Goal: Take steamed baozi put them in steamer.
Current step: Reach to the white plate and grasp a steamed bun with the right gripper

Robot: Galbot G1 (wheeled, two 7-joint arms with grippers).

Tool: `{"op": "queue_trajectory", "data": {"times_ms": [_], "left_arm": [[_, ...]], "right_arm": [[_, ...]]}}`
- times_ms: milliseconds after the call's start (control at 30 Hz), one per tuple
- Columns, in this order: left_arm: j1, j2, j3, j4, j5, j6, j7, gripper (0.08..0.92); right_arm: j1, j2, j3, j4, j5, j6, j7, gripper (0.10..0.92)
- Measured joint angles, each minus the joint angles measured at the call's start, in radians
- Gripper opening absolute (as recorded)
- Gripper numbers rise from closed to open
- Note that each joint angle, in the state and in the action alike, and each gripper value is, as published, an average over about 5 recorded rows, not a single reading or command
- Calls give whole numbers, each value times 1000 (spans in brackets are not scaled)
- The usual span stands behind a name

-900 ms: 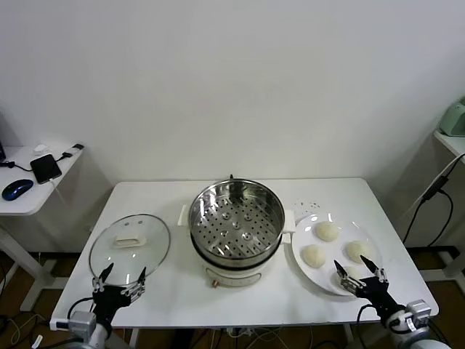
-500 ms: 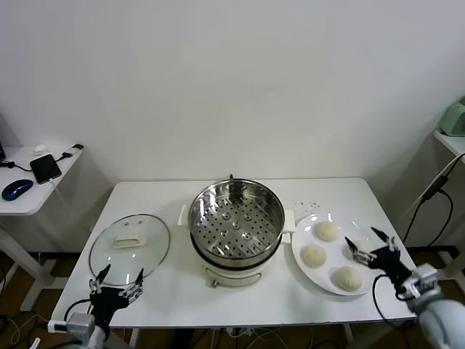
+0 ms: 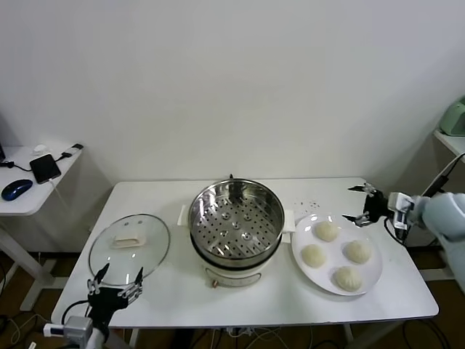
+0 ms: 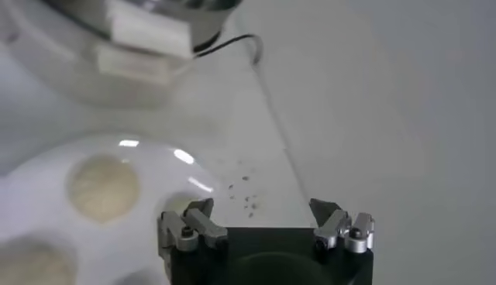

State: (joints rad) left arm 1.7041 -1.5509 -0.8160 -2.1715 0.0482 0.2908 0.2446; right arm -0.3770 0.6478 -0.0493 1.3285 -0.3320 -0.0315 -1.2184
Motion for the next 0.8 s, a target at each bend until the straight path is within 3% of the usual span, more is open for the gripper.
{"op": "queue_trajectory", "data": {"times_ms": [333,800], "left_arm": [[22,-8,-1,-14,2,0,-7,823],[27,-7,6,-2,7,-1,-11,823]], "right_arm": [[98,96,-112,-150,-85,42,-74,823],[104,213,-135,-282,-169,66,-32,823]]}}
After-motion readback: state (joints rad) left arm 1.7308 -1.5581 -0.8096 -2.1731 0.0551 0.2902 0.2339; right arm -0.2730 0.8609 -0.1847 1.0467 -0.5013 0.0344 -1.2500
